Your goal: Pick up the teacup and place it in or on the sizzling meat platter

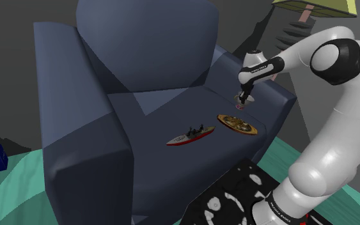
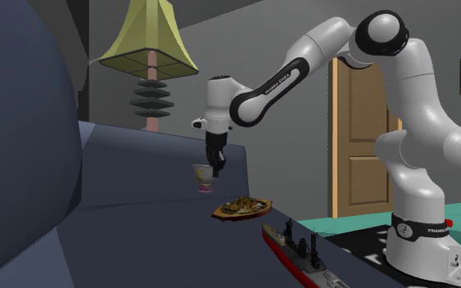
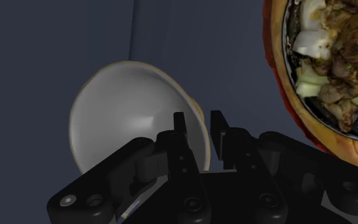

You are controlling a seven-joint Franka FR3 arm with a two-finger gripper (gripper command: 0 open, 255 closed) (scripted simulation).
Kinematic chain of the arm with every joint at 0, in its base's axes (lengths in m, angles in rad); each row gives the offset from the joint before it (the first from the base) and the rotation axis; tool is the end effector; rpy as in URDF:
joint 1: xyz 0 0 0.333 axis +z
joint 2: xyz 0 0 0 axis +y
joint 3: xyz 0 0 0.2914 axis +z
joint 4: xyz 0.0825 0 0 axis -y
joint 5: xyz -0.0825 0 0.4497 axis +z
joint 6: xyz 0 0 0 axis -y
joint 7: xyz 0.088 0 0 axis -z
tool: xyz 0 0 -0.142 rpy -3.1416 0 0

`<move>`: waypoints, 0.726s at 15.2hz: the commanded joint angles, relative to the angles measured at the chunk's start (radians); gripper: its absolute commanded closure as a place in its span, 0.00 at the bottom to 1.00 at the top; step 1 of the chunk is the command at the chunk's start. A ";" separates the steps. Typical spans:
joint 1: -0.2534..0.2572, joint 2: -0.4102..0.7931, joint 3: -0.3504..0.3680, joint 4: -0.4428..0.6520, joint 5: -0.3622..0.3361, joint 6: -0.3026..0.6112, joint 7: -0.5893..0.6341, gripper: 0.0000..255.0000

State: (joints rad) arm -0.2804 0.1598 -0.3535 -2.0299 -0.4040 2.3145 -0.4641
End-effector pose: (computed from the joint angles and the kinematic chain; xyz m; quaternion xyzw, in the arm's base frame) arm 0.5132 -0.3985 0.2942 0.9800 0.0464 -0.0421 0.1890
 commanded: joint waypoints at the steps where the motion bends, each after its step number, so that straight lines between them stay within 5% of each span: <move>1: 0.001 -0.013 0.000 0.013 0.003 -0.024 -0.010 1.00; 11: 0.007 -0.066 0.005 0.085 0.016 -0.144 -0.049 1.00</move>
State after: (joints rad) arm -0.2738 0.0954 -0.3496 -1.9551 -0.3904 2.1823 -0.5099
